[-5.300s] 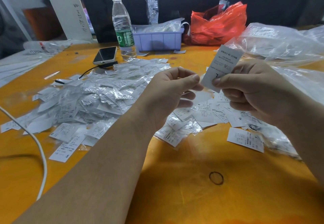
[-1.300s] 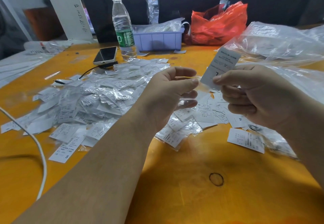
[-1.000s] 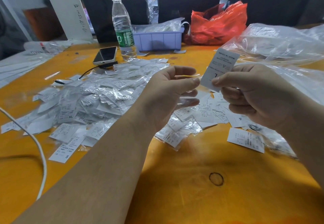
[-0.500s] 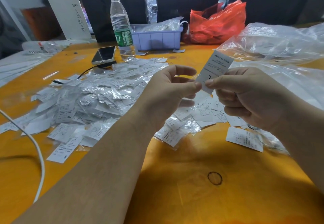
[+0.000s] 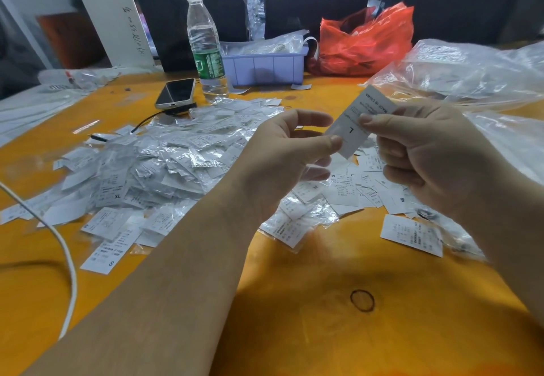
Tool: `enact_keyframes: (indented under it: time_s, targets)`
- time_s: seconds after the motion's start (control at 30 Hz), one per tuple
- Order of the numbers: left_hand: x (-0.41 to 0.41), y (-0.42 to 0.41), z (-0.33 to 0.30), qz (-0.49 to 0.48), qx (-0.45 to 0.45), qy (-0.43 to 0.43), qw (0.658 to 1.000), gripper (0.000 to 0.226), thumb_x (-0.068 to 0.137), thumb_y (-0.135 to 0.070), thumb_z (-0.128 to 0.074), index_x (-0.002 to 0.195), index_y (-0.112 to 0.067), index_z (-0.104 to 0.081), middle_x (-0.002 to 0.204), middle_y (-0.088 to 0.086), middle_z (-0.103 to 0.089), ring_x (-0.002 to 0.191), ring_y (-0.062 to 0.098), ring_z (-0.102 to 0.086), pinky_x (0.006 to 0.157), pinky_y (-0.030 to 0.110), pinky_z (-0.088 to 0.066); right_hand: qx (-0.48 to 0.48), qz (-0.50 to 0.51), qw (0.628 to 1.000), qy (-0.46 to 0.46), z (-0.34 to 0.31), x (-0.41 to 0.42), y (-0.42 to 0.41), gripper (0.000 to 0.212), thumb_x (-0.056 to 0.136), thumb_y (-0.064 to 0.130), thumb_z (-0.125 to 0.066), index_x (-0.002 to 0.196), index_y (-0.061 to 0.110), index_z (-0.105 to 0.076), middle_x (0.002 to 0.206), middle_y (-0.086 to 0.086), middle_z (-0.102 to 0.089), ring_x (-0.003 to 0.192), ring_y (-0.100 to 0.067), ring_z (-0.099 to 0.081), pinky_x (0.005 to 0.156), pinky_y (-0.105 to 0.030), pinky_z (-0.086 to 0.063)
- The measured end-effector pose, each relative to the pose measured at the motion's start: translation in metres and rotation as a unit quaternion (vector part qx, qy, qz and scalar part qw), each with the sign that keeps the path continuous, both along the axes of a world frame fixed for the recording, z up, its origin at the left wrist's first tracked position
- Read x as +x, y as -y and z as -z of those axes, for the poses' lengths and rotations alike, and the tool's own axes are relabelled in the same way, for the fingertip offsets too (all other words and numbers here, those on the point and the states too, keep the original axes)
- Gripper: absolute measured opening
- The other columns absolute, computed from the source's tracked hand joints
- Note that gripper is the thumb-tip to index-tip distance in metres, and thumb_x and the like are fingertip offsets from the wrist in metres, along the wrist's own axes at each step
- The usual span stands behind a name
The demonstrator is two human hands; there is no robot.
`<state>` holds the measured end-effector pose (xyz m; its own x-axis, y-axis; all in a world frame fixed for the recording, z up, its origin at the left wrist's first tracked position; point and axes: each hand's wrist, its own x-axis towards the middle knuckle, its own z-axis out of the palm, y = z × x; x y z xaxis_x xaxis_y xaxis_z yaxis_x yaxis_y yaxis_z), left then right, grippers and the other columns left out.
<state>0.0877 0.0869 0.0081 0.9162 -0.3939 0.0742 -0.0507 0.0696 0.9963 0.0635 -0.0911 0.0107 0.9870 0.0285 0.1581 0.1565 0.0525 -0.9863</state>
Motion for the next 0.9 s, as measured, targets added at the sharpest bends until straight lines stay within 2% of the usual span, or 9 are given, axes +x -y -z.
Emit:
enact_keyframes:
  time_s: [0.1,0.17,0.4,0.6,0.73,0.83,0.9]
  targets:
    - [0.0009,0.0005,0.0009,-0.004,-0.001,0.002,1.0,0.023,0.085,-0.004,-0.07,0.105,-0.013,-0.064,0.094,0.012,-0.069,0.068,0.014,-0.061,0.069,0.03,-0.059,0.032,0.03,0.999,-0.001,0.0032,-0.0018,-0.0054,0.037,0.091,0.015,-0.062,0.057,0.022,-0.073,0.051,0.003,-0.021,0.04,-0.009,-0.014,0.034,-0.015,-0.017]
    - [0.0013,0.0011,0.0017,-0.007,-0.002,0.004,1.0,0.023,0.084,-0.003,-0.07,0.104,-0.013,-0.064,0.09,0.01,-0.068,0.066,0.013,-0.061,0.068,0.03,-0.058,0.047,0.045,0.998,-0.007,0.0049,-0.0024,-0.0075,0.035,0.091,0.015,-0.063,0.058,0.02,-0.074,0.053,0.002,-0.02,0.041,-0.009,-0.015,0.034,-0.015,-0.018]
    - [0.0004,0.0025,0.0014,-0.007,-0.049,-0.025,0.998,0.025,0.083,0.001,-0.069,0.105,-0.01,-0.063,0.087,0.01,-0.068,0.063,0.015,-0.064,0.068,0.032,-0.06,0.047,0.068,0.996,-0.022,0.007,-0.0029,-0.0078,0.013,0.093,0.015,-0.062,0.081,0.012,-0.067,0.049,0.005,-0.022,0.039,-0.008,-0.015,0.033,-0.015,-0.018]
    - [-0.0008,0.0039,0.0013,-0.003,-0.095,-0.04,0.995,0.03,0.078,0.009,-0.069,0.102,-0.008,-0.062,0.086,0.012,-0.065,0.067,0.021,-0.068,0.064,0.029,-0.06,0.041,0.102,0.993,-0.031,0.0079,-0.0025,-0.0094,0.01,0.091,0.019,-0.065,0.09,0.009,-0.067,0.049,0.006,-0.022,0.039,-0.007,-0.017,0.034,-0.016,-0.019]
    - [0.0001,0.0037,0.0028,-0.011,-0.079,-0.021,0.997,0.029,0.078,0.008,-0.071,0.1,-0.009,-0.062,0.086,0.011,-0.067,0.069,0.021,-0.069,0.066,0.03,-0.06,0.038,0.091,0.995,-0.027,0.0072,-0.0022,-0.0074,0.011,0.091,0.017,-0.065,0.081,0.014,-0.068,0.05,0.004,-0.021,0.04,-0.008,-0.016,0.034,-0.017,-0.019]
    - [0.0018,0.0037,0.004,-0.029,-0.07,-0.014,0.997,0.025,0.081,0.007,-0.069,0.098,-0.01,-0.063,0.088,0.012,-0.069,0.073,0.022,-0.068,0.066,0.029,-0.06,0.021,0.057,0.998,-0.025,0.0041,-0.0016,-0.0045,0.036,0.091,0.014,-0.062,0.057,0.02,-0.07,0.047,0.005,-0.022,0.04,-0.01,-0.015,0.035,-0.017,-0.018]
    - [0.0027,0.0036,0.004,-0.032,-0.076,-0.016,0.997,0.022,0.082,0.007,-0.068,0.096,-0.01,-0.062,0.091,0.014,-0.069,0.077,0.025,-0.069,0.067,0.03,-0.061,0.005,0.028,0.999,-0.025,0.0019,-0.0014,-0.0034,0.043,0.09,0.012,-0.061,0.051,0.024,-0.071,0.047,0.005,-0.022,0.04,-0.01,-0.014,0.035,-0.016,-0.018]
